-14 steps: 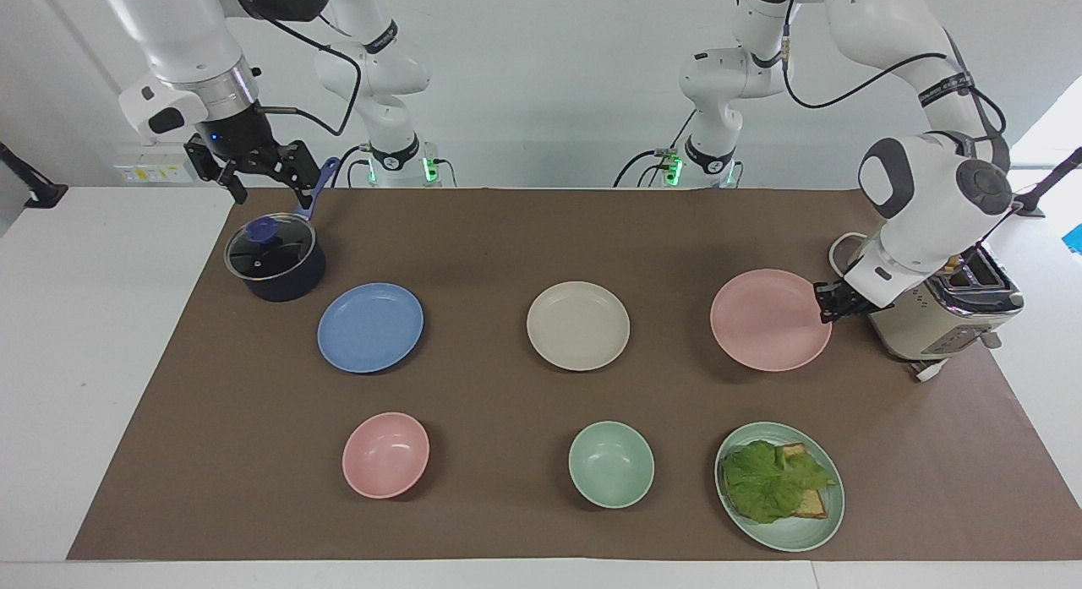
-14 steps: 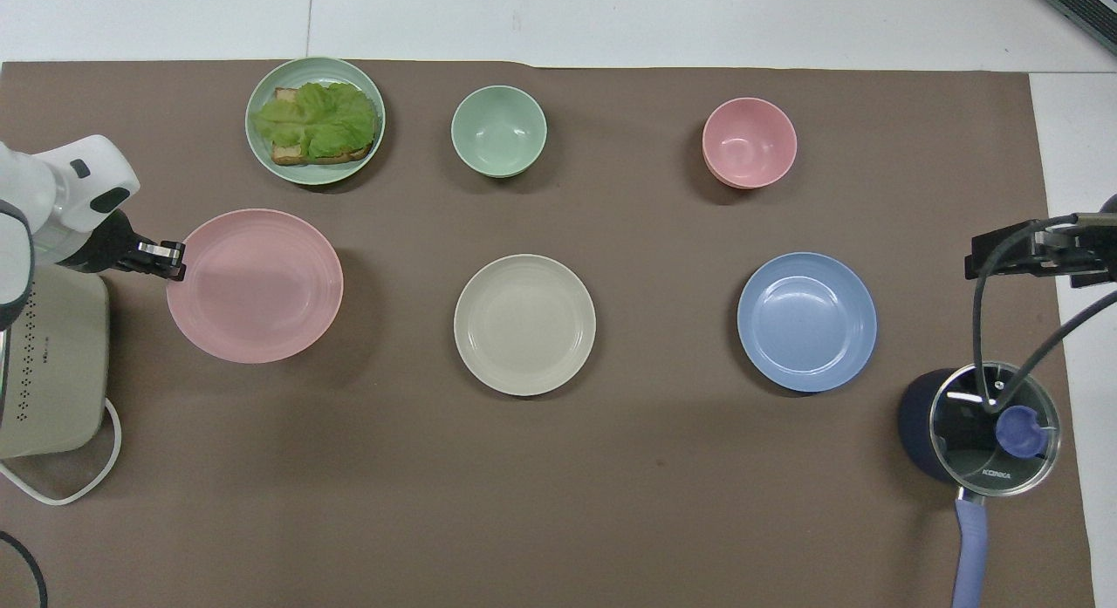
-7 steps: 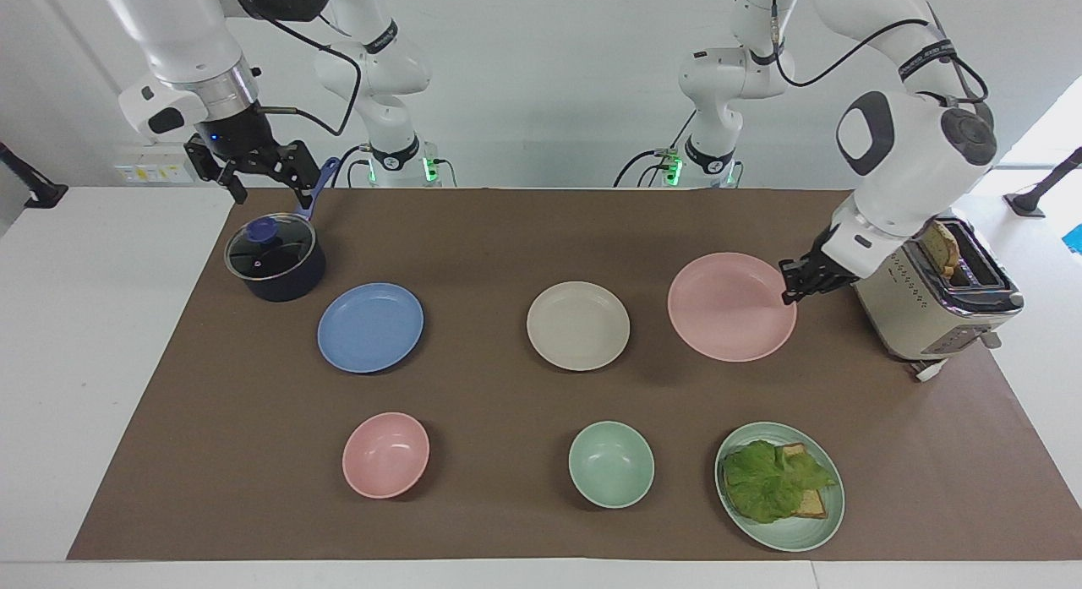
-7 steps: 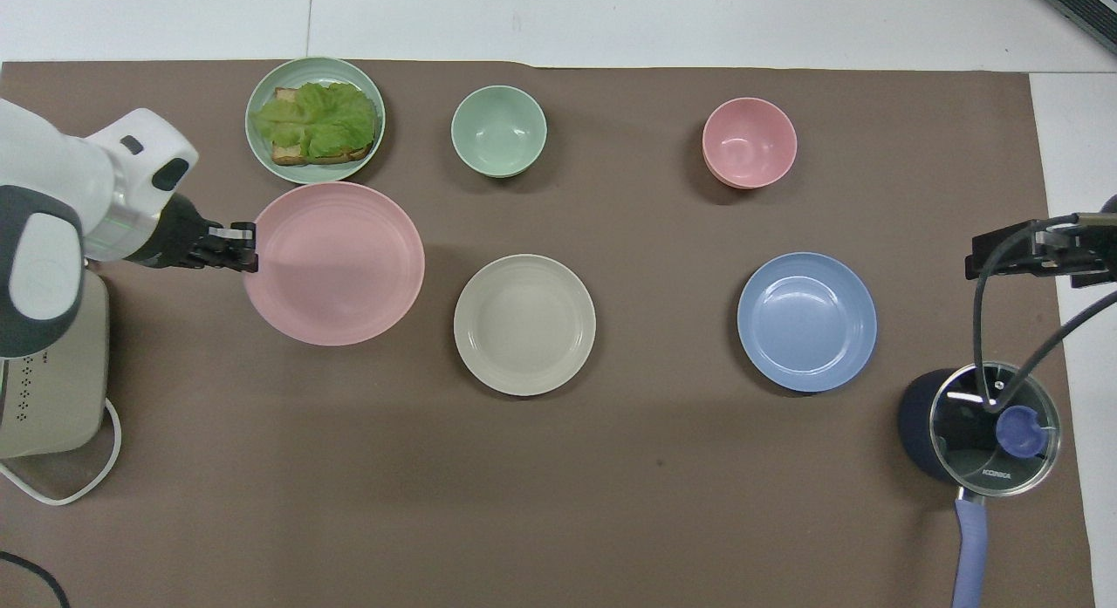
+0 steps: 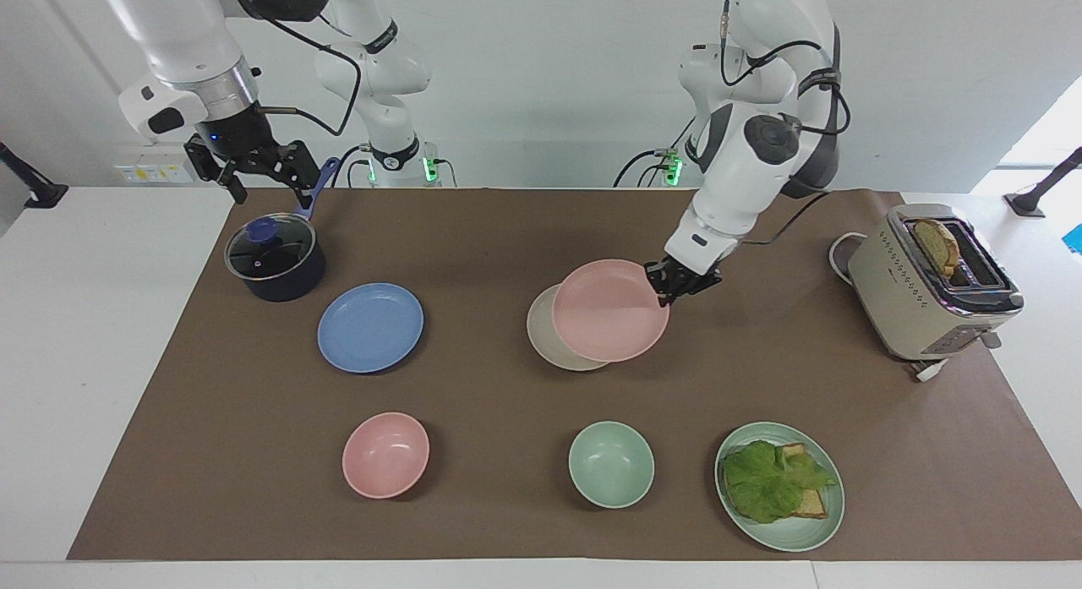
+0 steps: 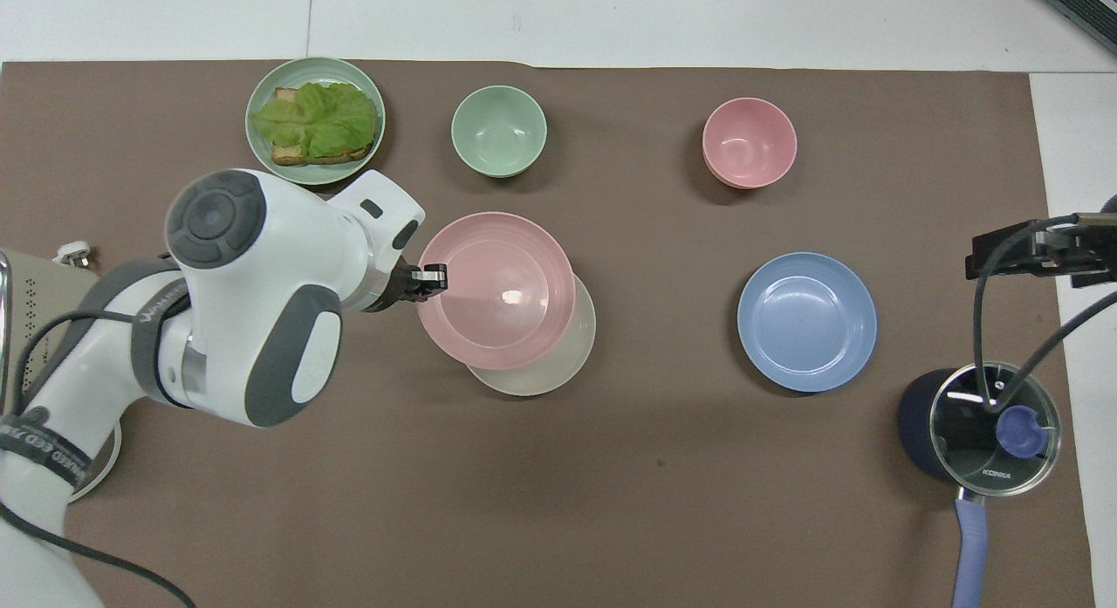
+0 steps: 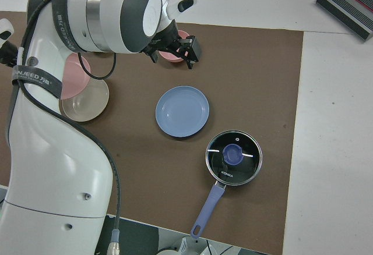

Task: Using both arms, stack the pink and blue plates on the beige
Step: 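Carry the pink plate onto the beige plate and lower it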

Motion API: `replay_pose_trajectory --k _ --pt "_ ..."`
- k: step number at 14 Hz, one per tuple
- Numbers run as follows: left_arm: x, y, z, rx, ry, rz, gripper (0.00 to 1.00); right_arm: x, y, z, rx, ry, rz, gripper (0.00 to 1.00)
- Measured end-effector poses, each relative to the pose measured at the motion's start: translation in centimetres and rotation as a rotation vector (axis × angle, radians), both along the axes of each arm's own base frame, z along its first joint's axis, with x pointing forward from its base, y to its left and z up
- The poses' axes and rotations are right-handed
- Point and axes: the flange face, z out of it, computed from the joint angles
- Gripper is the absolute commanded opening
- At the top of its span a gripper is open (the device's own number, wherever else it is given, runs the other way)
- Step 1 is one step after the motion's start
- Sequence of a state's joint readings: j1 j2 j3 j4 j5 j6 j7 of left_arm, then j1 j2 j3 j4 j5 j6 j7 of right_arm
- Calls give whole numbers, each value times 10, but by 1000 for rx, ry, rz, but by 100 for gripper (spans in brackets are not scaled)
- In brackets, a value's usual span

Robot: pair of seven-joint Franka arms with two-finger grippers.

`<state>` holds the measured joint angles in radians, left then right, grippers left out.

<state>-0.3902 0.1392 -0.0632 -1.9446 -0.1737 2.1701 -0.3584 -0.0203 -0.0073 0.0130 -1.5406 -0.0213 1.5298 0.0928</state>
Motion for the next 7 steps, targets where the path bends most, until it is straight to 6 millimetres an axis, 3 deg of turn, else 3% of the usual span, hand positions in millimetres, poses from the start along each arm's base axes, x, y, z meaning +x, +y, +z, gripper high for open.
replay_pose_trajectory --k 3,7 --pt "-17 -16 -29 1 -16 -21 0 0 0 0 0 0 0 100" --pt "-25 -15 -50 3 -28 -19 0 0 0 0 0 0 0 100"
